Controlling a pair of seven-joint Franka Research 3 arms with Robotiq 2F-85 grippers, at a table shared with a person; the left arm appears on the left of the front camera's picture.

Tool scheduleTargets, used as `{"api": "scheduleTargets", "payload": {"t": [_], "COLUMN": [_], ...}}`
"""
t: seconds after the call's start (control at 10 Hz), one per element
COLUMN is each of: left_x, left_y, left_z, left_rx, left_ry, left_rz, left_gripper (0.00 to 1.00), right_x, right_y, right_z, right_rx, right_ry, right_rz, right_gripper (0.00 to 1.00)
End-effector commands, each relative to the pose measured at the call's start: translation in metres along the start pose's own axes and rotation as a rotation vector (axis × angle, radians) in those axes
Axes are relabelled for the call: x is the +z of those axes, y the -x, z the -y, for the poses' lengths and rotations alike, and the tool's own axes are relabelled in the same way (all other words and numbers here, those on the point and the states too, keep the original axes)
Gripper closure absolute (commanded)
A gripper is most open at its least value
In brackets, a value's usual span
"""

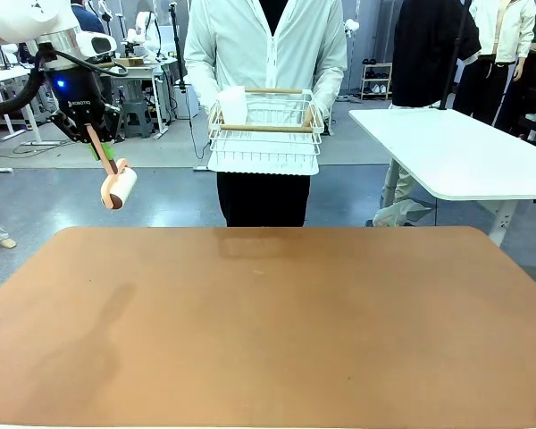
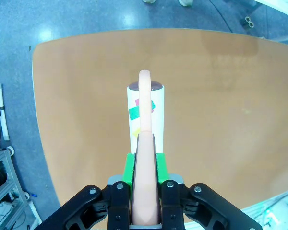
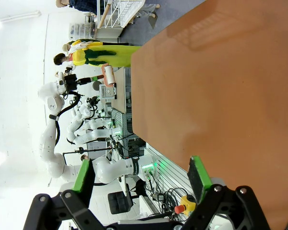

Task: Clean the table.
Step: Place the Lint Roller down when the Dish drying rack is positioned in the middle of the table.

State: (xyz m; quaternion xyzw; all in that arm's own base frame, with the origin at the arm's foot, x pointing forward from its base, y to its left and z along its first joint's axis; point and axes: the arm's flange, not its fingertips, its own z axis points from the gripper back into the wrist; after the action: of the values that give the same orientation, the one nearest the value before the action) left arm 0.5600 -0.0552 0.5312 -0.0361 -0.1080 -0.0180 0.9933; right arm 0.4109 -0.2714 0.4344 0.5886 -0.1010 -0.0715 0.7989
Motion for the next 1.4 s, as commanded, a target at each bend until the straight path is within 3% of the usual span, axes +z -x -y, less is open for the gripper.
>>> {"api": "scheduleTargets", "payload": {"t": [0.0, 1.3], "left_x": [0.0007, 0.0007], "left_y": [0.0005, 0.0005], "left_z": [-0.0014, -0.0014], "left_rx": [-0.004, -0.004], "left_ry": [-0.008, -0.008], "left_rz": [0.002, 0.002], "left_gripper": [0.81, 0.81], "right_x": [-0.0005, -0.0005], "right_y": [0.0026, 0.0026], "right_z": [-0.0041, -0.0041], "right_rx": [0.006, 0.006], "right_ry": [0.003, 0.003], "right_rz": [-0.003, -0.003], "right_gripper": [0.00, 0.00]}}
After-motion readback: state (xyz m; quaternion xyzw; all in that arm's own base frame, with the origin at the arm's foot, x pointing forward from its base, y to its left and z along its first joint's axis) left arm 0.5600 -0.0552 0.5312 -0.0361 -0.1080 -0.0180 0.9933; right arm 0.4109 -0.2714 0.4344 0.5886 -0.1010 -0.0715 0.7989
